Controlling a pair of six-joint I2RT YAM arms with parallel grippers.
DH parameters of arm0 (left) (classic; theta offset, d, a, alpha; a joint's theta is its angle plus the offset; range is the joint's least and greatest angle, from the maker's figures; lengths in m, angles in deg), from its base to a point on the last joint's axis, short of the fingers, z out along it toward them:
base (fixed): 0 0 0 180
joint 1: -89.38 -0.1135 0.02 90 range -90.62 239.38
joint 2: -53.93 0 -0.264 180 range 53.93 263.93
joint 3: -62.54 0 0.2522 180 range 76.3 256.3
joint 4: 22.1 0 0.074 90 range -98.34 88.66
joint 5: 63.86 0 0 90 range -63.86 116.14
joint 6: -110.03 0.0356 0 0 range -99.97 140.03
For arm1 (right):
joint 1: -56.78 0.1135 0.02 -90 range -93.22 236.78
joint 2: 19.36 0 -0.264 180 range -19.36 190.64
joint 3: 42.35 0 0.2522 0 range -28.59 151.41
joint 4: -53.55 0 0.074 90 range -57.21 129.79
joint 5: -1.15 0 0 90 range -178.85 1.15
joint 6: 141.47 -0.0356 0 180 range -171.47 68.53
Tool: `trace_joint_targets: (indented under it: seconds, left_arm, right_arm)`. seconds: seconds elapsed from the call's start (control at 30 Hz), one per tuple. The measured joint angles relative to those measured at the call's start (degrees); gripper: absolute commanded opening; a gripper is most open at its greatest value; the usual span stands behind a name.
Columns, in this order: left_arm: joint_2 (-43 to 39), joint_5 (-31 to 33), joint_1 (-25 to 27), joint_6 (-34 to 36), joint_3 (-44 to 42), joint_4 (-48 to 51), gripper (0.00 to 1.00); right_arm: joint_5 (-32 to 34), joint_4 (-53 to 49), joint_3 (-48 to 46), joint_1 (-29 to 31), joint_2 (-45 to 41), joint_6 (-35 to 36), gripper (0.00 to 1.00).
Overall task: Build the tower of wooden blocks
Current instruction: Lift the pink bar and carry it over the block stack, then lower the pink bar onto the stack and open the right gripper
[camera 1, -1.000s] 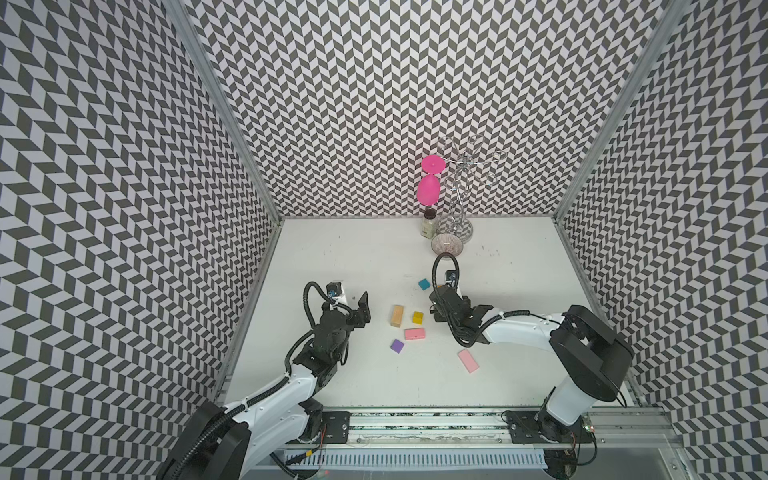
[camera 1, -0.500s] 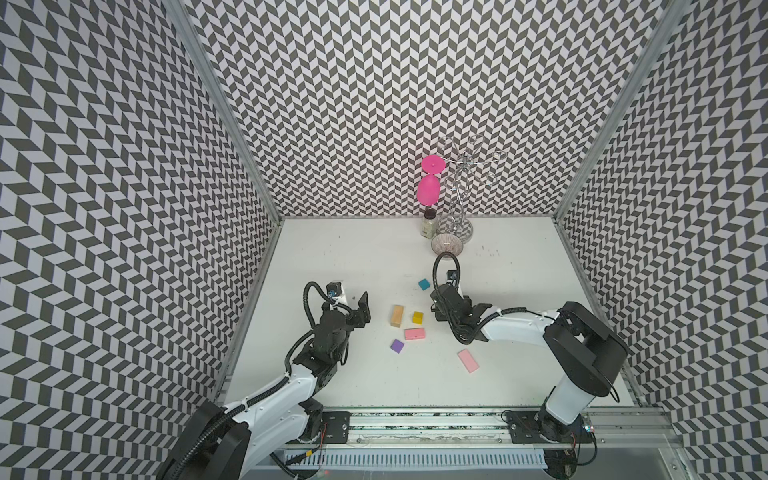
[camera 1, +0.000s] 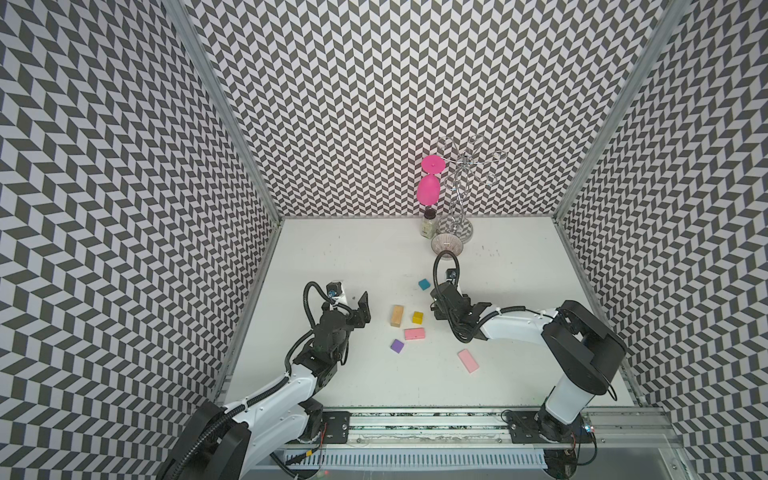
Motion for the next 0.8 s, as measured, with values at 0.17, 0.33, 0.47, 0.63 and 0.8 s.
trace_joint_targets:
  seconds: [0.17,0.33,0.47,0.63,0.8]
  left_arm:
    - [0.0,0.0,0.0,0.0,0.0,0.0,0.8]
    - [0.0,0.0,0.0,0.0,0.0,0.0,0.8]
    - [0.0,0.0,0.0,0.0,0.0,0.0,0.8]
    - [0.0,0.0,0.0,0.0,0.0,0.0,0.8]
    - [0.0,0.0,0.0,0.0,0.0,0.0,0.8]
  right_arm:
    - [-0.39,0.33,0.0,-0.24,0.0,-0.02,0.6]
    - [-0.87,0.37,0.15,-0.26,0.0,-0.07,0.61]
    - [-1.25,0.37,0.35,-0.26,0.0,-0.42,0.66]
    - [-1.25,0.37,0.85,-0.26,0.24,-0.7,0.74]
    - [-1.22,0.28,0.94,-0.26,0.37,-0.87,0.74]
